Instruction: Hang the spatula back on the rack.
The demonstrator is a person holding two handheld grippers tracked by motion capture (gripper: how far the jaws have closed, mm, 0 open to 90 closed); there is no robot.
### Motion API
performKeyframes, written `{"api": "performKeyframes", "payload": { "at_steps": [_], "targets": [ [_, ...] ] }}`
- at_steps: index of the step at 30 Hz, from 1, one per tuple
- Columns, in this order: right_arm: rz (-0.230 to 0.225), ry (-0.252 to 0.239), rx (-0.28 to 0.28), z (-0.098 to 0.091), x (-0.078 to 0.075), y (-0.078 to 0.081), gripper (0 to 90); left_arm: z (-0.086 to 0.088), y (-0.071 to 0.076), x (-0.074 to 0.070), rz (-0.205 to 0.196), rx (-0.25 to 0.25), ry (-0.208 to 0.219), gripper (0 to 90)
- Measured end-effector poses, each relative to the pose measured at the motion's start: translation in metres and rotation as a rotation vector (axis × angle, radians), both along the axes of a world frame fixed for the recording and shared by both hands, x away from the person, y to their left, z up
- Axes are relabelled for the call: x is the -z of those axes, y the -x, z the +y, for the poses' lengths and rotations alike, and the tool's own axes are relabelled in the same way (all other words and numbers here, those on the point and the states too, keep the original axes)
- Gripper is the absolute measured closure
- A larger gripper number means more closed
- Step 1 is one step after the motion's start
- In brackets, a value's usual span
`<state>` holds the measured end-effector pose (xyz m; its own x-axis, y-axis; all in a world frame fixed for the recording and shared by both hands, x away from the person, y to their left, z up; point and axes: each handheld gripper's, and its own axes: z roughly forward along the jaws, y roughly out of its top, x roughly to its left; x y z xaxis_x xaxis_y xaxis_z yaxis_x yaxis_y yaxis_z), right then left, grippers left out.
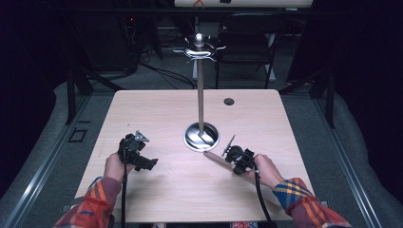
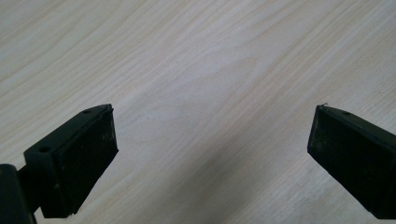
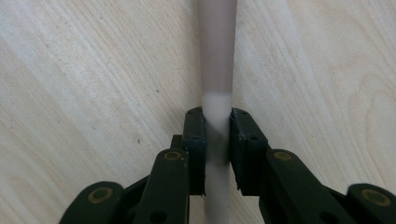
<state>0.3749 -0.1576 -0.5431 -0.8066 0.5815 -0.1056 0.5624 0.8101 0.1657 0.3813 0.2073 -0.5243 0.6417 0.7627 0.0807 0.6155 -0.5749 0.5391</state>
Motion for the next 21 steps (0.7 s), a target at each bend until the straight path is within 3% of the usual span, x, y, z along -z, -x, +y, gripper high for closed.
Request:
{"api": "performKeyframes", "payload": {
  "at_steps": [5, 11, 21],
  "targets": [
    [-0.005, -0.023, -0.005, -0.003, -0.005, 0.002, 77.3, 0.001, 0.001, -0.001, -0.002, 0.0, -0.002, 1.3],
    [-0.041, -0.117, 0.028, -0.019, -0.021, 0.01, 77.4, 0.001, 0.001, -0.001, -0.004, -0.001, -0.004, 1.5],
    [-0.094, -0.211, 0.056, -0.037, -0.036, 0.019, 77.5, 0.001, 0.001, -0.002, -0.003, 0.007, 0.009, 0.9]
  ]
}}
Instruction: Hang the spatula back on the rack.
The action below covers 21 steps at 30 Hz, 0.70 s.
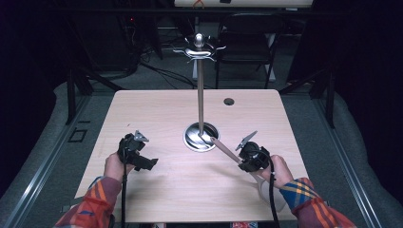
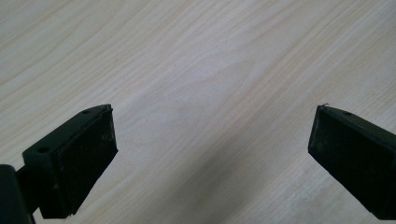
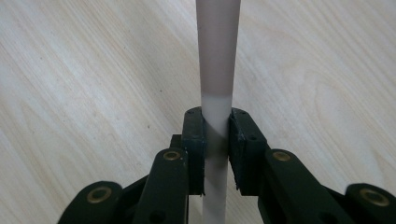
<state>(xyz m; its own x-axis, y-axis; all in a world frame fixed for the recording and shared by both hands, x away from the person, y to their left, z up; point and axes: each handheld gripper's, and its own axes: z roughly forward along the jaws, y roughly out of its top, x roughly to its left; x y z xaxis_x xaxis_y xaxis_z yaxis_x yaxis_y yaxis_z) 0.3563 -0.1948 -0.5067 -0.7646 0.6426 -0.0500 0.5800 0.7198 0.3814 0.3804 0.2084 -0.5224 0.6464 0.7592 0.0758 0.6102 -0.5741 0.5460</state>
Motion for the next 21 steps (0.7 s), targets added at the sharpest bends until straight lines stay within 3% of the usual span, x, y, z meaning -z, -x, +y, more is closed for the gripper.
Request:
{"api": "performKeyframes", "payload": {
  "at_steps": [3, 8, 11, 12, 21],
  "targets": [
    [-0.012, -0.006, -0.006, -0.001, -0.003, 0.001, 77.5, 0.0, 0.0, 0.0, 0.0, 0.0, -0.001, 1.0],
    [-0.06, -0.076, 0.002, -0.004, -0.01, 0.006, 77.7, 0.0, 0.0, 0.0, 0.001, 0.001, -0.006, 1.1],
    [-0.072, -0.086, -0.008, -0.006, -0.015, 0.007, 77.7, 0.0, 0.0, 0.0, 0.002, 0.002, -0.006, 1.1],
    [-0.09, -0.111, -0.01, -0.007, -0.018, 0.008, 77.7, 0.0, 0.0, 0.0, 0.004, 0.002, -0.006, 1.2],
    [-0.161, -0.187, 0.001, -0.01, -0.031, 0.015, 77.7, 0.0, 0.0, 0.0, 0.005, 0.001, -0.004, 1.1]
  ]
}}
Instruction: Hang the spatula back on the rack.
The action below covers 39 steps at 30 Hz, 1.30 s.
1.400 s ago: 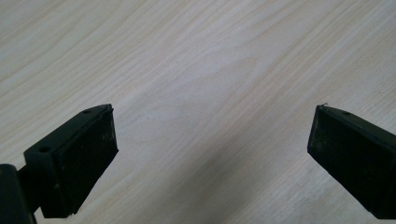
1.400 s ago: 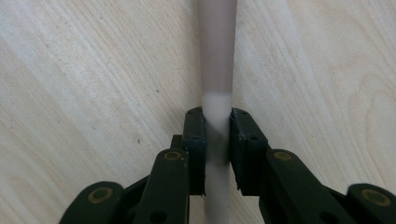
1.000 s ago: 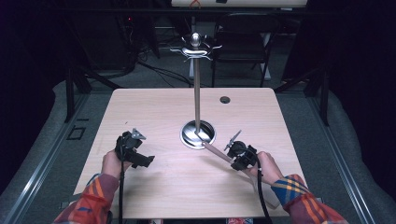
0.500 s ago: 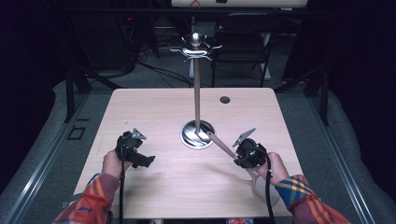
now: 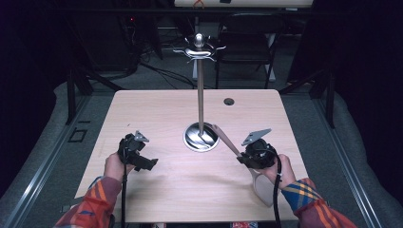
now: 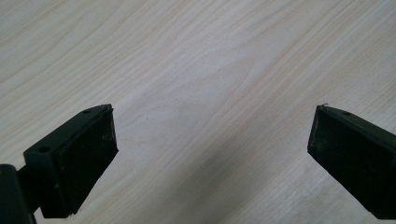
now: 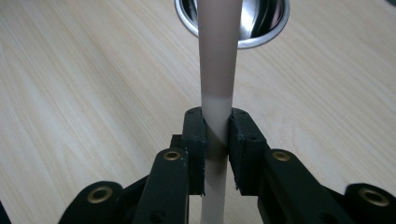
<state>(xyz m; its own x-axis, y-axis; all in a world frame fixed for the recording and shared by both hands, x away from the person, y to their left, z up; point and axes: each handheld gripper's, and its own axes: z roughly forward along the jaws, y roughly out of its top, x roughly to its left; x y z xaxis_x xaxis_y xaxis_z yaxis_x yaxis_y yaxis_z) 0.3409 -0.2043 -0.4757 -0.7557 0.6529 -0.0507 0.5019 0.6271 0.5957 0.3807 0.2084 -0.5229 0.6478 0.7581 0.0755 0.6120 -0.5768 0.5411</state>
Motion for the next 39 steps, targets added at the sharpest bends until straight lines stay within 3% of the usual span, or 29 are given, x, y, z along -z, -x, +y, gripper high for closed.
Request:
{"api": "performKeyframes", "payload": {
  "at_steps": [6, 9, 16, 28, 34, 35, 36, 39],
  "targets": [
    [-0.008, -0.016, -0.003, 0.001, -0.005, 0.003, 77.7, 0.0, 0.0, 0.0, 0.001, 0.002, 0.002, 1.0],
    [-0.018, -0.058, 0.005, -0.001, -0.01, 0.004, 77.7, 0.0, 0.0, 0.0, 0.001, 0.002, 0.001, 1.0],
    [-0.04, -0.088, 0.018, 0.0, -0.016, 0.005, 77.8, -0.001, 0.0, 0.001, 0.004, 0.003, 0.004, 1.0],
    [-0.128, -0.193, 0.06, 0.004, -0.039, 0.002, 77.9, -0.002, 0.0, 0.001, 0.006, 0.003, 0.001, 1.0],
    [-0.157, -0.205, 0.075, 0.009, -0.047, -0.004, 77.9, -0.002, -0.001, 0.002, 0.01, 0.004, 0.001, 1.0],
    [-0.161, -0.241, 0.057, 0.01, -0.05, -0.007, 77.9, -0.002, -0.001, 0.002, 0.01, 0.004, 0.001, 1.0],
    [-0.175, -0.212, 0.083, 0.011, -0.052, -0.007, 77.9, -0.002, -0.001, 0.002, 0.01, 0.005, -0.001, 1.0],
    [-0.187, -0.221, 0.088, 0.013, -0.056, -0.01, 77.9, -0.002, -0.001, 0.002, 0.011, 0.005, -0.001, 1.0]
  ]
}}
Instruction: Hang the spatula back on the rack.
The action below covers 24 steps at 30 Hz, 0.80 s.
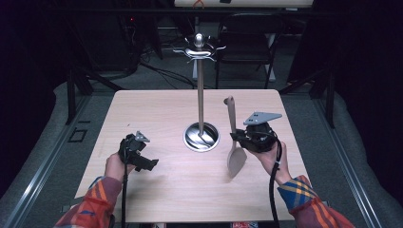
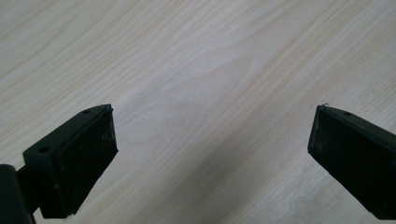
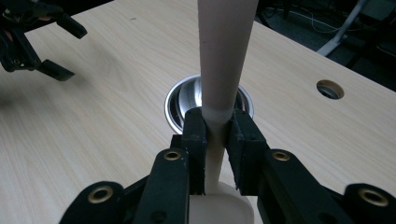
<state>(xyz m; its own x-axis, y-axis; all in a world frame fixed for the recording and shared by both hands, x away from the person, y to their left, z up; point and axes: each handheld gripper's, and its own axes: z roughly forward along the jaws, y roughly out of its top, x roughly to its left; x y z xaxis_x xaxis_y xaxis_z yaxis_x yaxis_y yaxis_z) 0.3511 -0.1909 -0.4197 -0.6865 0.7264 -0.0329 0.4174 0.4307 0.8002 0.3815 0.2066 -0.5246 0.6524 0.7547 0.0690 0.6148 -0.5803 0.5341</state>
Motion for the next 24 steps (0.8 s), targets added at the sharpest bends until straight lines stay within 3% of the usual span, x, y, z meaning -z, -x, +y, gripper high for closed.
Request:
{"api": "performKeyframes", "payload": {
  "at_steps": [1, 2, 3, 4, 5, 6, 10, 12, 19, 23, 24],
  "targets": [
    [0.0, 0.0, 0.0, 0.0, 0.0, 0.0, 77.9, 0.0, 0.0, 0.0, 0.0, 0.0, 0.0, 1.0],
    [-0.068, -0.102, -0.012, 0.005, 0.004, -0.005, 77.9, 0.0, 0.0, 0.0, 0.0, -0.001, 0.0, 1.0],
    [-0.068, -0.102, -0.012, 0.005, 0.004, -0.005, 77.9, 0.0, 0.0, 0.0, 0.0, -0.001, 0.0, 1.0],
    [0.079, 0.079, -0.031, 0.0, -0.013, -0.003, 77.9, 0.0, 0.0, 0.0, 0.0, -0.001, -0.001, 1.0],
    [0.079, 0.079, -0.031, 0.0, -0.013, -0.003, 77.9, 0.0, 0.0, 0.0, 0.0, -0.001, -0.001, 1.0],
    [0.003, 0.012, -0.012, 0.006, -0.009, -0.006, 77.9, 0.0, 0.0, 0.0, -0.001, 0.0, 0.0, 1.0],
    [0.026, 0.022, -0.035, 0.008, -0.014, -0.01, 77.9, 0.0, 0.0, 0.0, -0.001, 0.0, 0.0, 1.1],
    [-0.012, 0.006, -0.014, 0.013, -0.015, -0.015, 77.9, 0.0, 0.0, 0.0, -0.002, 0.0, 0.001, 1.1],
    [-0.06, 0.007, 0.041, 0.023, -0.019, -0.024, 77.9, 0.0, 0.0, 0.0, 0.0, 0.001, 0.0, 1.1],
    [-0.112, -0.047, 0.057, 0.029, -0.023, -0.032, 77.8, 0.001, 0.0, 0.0, -0.001, 0.0, 0.002, 1.1],
    [-0.095, -0.009, 0.076, 0.028, -0.03, -0.033, 77.8, 0.001, 0.0, 0.0, 0.0, 0.002, 0.002, 1.1]
  ]
}}
